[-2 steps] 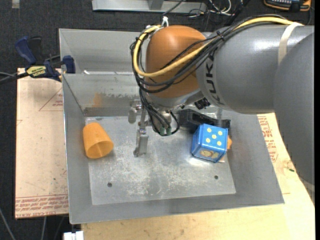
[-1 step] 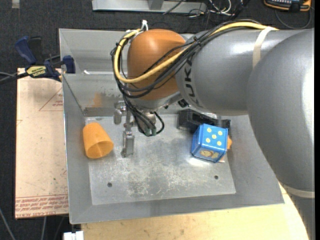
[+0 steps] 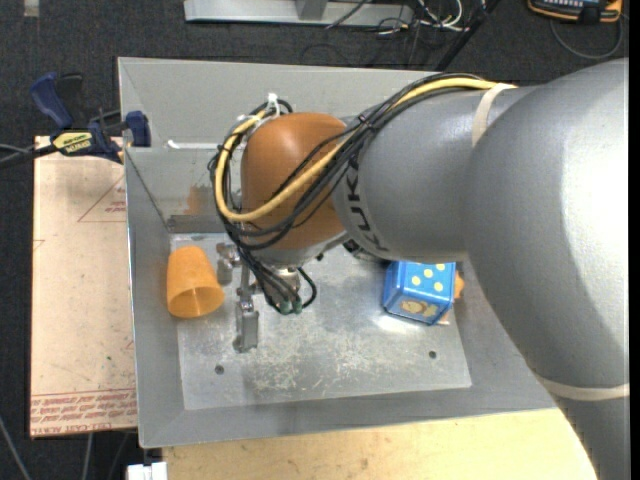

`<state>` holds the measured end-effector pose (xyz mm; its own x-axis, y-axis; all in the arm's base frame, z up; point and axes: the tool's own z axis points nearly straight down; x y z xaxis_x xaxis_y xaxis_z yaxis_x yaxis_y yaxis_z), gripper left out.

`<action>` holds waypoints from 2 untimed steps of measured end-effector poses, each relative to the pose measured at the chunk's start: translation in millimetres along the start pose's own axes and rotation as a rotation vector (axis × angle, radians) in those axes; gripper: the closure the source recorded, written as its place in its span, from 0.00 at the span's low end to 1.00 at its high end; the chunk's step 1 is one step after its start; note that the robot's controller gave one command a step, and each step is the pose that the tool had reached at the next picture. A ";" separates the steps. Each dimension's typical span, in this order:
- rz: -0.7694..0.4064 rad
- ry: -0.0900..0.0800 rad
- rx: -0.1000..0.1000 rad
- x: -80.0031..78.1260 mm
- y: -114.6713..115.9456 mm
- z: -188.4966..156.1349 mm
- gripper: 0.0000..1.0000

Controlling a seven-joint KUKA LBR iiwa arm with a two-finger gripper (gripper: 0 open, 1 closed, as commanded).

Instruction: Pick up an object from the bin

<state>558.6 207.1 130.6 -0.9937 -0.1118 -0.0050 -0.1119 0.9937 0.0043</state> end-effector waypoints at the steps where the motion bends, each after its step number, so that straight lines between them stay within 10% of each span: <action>1: 0.013 0.017 0.016 16.7 13.7 16.9 0.00; 2: -0.108 -0.006 0.000 -42.0 8.3 14.1 0.00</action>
Offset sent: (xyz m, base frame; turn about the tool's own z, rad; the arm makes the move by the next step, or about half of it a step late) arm 0.0703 0.0045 -0.0244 -0.1675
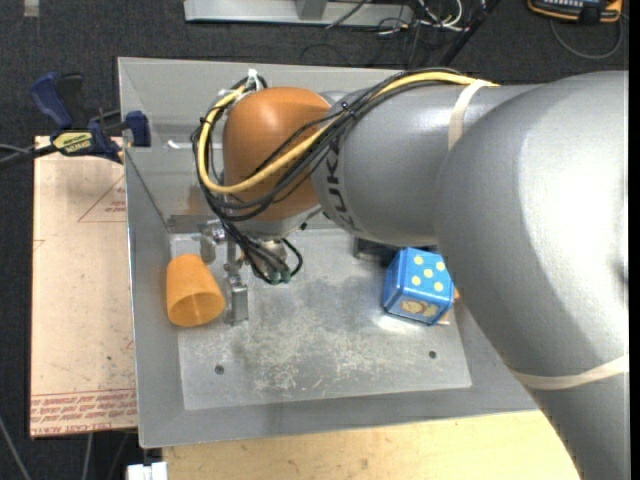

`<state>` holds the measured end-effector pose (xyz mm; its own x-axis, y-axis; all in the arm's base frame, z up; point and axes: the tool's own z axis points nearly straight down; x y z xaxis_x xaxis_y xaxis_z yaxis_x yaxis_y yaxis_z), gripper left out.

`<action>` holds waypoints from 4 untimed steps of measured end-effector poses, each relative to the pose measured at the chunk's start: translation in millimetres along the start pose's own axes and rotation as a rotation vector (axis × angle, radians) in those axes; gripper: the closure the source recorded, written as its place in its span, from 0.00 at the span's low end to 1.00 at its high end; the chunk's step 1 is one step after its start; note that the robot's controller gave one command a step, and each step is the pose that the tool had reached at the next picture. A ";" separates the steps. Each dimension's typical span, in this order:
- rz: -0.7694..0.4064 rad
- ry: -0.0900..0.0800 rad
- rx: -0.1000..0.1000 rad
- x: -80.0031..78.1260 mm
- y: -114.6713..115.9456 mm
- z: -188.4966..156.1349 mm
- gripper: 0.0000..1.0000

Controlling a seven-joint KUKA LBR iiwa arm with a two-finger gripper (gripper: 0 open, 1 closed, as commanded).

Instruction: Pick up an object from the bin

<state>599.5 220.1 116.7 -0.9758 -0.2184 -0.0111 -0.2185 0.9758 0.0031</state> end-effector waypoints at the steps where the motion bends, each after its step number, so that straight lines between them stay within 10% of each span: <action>1: 0.008 0.007 0.007 -19.2 -1.6 13.8 0.00; 2: 0.251 0.011 0.005 -13.3 6.9 22.5 0.00; 3: 0.102 0.008 0.005 -11.8 17.7 33.0 0.00; 4: 0.007 -0.004 -0.002 -13.4 22.5 39.5 1.00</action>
Offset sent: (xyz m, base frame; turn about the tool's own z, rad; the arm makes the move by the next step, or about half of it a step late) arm 0.0098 0.0270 -0.0467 -0.4338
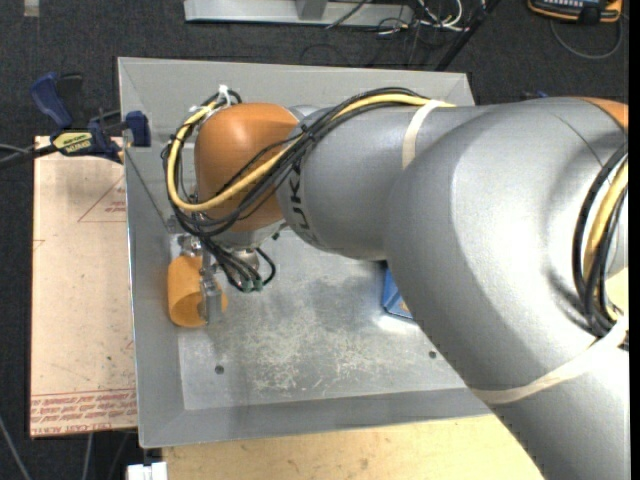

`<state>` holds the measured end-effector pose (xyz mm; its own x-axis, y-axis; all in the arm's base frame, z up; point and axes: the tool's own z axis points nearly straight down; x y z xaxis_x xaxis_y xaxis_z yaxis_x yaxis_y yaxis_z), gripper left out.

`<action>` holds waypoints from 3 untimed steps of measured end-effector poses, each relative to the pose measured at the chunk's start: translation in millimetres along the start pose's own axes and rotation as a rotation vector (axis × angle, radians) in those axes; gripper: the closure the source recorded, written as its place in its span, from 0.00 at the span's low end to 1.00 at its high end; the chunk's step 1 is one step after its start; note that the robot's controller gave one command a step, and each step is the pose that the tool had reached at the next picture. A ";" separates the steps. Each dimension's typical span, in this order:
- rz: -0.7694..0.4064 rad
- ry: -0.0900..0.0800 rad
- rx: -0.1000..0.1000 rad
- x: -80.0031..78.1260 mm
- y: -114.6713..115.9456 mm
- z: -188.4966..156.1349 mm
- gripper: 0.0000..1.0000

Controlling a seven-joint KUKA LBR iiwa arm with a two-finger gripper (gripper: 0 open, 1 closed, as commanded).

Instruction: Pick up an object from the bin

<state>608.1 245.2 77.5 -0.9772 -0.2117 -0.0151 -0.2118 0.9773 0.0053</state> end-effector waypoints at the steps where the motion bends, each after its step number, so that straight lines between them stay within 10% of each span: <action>1: 0.001 0.000 0.000 0.0 -0.1 0.0 1.00; 3: 0.002 0.000 -0.001 0.0 -0.2 0.1 1.00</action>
Offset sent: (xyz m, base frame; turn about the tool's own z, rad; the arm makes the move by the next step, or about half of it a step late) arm 0.0000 0.0000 0.0000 0.0000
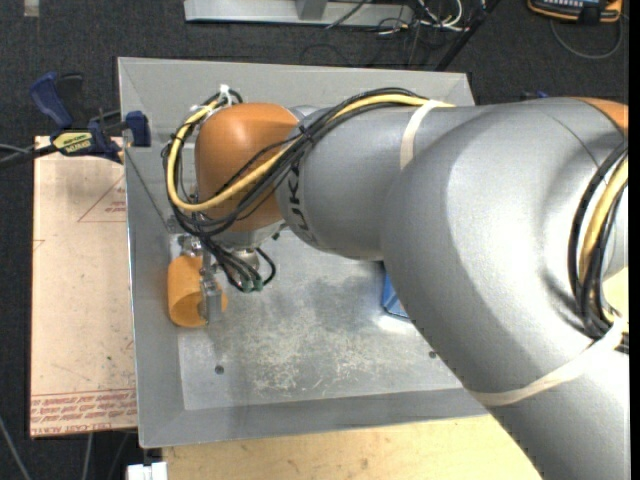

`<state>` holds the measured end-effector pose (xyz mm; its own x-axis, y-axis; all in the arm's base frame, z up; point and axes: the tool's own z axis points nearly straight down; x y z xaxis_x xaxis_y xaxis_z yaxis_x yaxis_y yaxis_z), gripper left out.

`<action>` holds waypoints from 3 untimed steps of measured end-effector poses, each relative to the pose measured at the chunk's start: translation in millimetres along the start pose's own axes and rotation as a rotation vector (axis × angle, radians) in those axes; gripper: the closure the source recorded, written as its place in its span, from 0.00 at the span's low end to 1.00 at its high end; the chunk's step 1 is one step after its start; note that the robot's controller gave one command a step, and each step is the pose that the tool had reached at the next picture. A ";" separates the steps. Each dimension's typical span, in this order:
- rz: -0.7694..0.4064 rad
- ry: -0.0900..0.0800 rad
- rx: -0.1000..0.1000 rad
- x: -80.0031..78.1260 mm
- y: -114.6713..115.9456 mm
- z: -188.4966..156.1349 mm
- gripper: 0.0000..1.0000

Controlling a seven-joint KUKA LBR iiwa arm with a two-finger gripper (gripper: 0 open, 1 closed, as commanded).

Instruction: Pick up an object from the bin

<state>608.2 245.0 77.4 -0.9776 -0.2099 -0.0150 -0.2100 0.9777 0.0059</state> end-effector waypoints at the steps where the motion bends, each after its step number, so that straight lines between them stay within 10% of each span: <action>1: 0.000 0.000 0.000 0.0 0.0 0.0 1.00; 3: 0.070 -0.017 -0.008 -4.7 -33.5 -0.2 1.00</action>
Offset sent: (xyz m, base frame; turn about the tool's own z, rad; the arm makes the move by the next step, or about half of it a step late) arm 0.0072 -0.0362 -0.0074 0.0708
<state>619.8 213.2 77.5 -0.9896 -0.1405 -0.0311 -0.1411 0.9899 0.0159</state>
